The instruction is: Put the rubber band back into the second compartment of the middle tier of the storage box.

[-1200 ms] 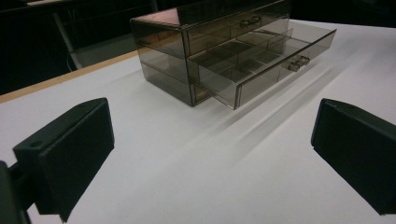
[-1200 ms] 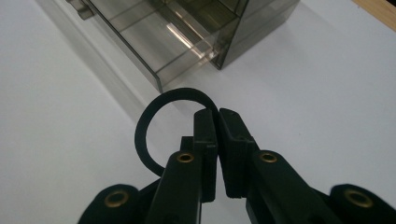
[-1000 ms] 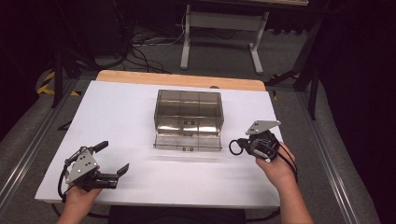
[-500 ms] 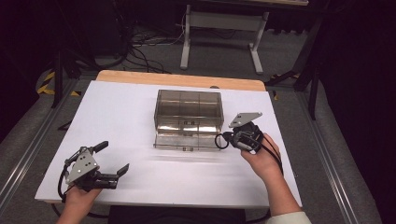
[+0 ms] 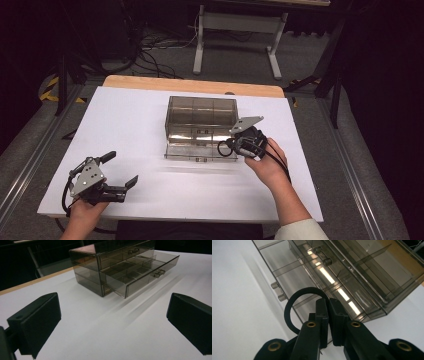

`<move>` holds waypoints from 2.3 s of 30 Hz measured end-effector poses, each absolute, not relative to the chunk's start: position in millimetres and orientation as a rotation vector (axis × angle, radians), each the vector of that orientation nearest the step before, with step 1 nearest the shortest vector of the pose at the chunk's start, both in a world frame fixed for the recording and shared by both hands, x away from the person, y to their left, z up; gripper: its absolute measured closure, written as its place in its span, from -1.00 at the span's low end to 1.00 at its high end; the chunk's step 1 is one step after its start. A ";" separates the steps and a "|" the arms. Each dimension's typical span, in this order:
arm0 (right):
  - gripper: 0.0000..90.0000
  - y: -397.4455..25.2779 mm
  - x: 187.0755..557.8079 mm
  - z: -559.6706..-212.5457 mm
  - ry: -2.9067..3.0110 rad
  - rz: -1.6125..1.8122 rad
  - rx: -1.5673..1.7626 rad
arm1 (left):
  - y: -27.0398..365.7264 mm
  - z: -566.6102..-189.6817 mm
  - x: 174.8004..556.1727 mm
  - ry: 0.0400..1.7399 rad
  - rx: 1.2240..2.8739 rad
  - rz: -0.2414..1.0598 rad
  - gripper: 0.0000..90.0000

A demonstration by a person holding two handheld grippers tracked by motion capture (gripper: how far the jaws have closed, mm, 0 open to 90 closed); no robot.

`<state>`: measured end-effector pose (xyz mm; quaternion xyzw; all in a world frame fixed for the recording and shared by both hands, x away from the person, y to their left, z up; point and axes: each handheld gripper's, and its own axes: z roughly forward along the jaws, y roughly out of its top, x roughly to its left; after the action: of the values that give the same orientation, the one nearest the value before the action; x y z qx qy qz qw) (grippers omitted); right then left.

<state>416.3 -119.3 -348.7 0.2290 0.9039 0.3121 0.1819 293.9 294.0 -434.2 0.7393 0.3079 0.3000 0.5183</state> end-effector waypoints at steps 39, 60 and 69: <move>0.92 -63.9 429.8 -360.6 2.539 0.924 0.600 | 293.9 -434.5 294.0 0.732 1.781 0.703 -0.99; 0.91 -46.8 438.6 -378.2 2.541 0.834 0.614 | 293.9 -434.7 293.9 0.734 1.777 0.699 -0.99; 0.91 -44.1 441.8 -383.6 2.553 0.795 0.620 | 295.1 -434.0 294.1 0.729 1.784 0.717 -0.99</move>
<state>441.8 -44.1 -383.6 0.2215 0.9118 0.2839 0.1973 294.1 295.1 -434.0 0.7430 0.3034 0.2985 0.5165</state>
